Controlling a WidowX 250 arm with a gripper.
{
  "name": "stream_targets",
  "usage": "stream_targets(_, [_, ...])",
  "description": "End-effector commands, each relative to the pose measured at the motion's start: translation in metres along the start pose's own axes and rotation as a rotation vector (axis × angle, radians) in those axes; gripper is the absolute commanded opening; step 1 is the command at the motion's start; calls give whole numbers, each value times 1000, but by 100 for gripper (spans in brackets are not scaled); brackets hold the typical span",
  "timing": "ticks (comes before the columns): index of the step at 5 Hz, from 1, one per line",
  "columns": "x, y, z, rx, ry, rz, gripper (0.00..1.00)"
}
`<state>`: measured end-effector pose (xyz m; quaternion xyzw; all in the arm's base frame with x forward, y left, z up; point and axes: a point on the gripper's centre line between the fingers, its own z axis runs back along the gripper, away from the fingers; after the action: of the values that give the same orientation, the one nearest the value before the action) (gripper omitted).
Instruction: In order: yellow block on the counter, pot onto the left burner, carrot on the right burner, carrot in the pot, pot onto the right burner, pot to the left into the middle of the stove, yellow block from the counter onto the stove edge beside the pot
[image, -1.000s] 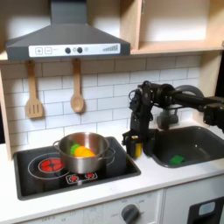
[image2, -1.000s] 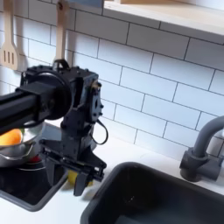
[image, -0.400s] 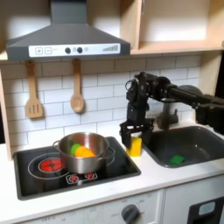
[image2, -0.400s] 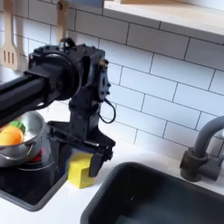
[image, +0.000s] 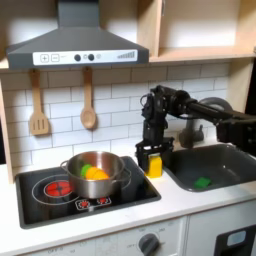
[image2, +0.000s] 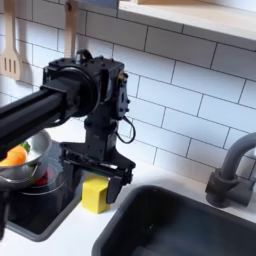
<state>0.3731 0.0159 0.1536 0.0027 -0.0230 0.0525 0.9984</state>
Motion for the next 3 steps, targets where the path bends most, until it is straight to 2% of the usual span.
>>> stream_targets(1, [1,-1,-2,2,2,-3,100])
stream_targets(3, [0,0,-3,5,7,-4,100])
